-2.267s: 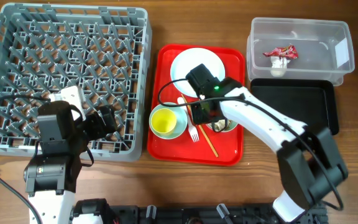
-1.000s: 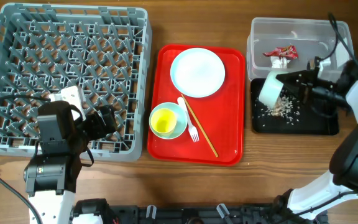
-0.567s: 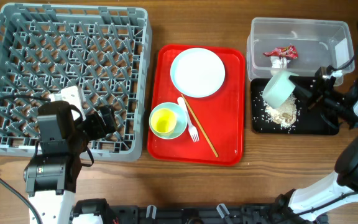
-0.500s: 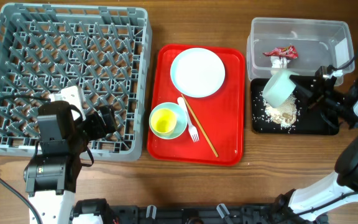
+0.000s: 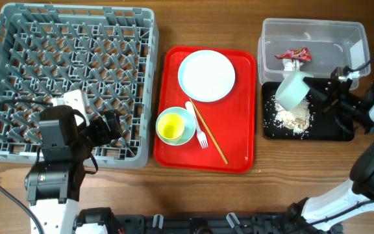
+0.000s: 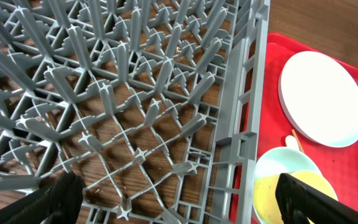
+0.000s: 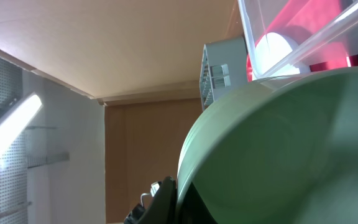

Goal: Sort waste into correct bins and load items into the dishwasher rack
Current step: 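Tip the green bowl over the black tray to dump the rice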

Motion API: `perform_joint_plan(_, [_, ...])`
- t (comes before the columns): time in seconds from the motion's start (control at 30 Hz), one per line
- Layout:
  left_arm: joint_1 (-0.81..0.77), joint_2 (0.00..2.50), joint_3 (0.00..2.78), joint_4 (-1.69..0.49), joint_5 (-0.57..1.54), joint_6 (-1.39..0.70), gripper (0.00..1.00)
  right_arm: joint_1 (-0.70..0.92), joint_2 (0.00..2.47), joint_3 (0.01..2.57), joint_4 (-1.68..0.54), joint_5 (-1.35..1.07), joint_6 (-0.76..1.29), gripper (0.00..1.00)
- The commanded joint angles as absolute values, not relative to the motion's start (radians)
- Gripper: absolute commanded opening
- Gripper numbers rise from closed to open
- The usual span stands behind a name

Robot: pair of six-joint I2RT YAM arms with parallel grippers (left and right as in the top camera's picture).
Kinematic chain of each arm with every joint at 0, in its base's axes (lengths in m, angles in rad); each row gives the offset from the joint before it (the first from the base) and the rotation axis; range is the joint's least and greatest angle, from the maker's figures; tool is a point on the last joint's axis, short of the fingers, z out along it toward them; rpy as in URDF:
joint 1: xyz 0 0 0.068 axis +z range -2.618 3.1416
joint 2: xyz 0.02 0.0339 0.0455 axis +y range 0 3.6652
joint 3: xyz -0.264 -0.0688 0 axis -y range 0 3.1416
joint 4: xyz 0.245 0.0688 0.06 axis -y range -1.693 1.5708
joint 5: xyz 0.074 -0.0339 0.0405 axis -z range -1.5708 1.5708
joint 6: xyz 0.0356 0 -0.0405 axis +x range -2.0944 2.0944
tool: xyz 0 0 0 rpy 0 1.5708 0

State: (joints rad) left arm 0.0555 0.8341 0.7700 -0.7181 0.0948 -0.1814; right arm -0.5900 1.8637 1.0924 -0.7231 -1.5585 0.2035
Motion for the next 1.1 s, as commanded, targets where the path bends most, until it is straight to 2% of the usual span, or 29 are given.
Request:
perform_joint_plan(0.0, [0.059, 0.833, 0.789, -0.715, 0.1, -0.191, 1.0, -0.587, 1.882, 1.085, -0.717, -1.586, 0.185, 0.04])
perform_joint_plan(1.07, [0.059, 0.833, 0.789, -0.716, 0.1, -0.191, 1.0, -0.587, 1.882, 1.085, -0.707, -1.563, 0.187, 0.04])
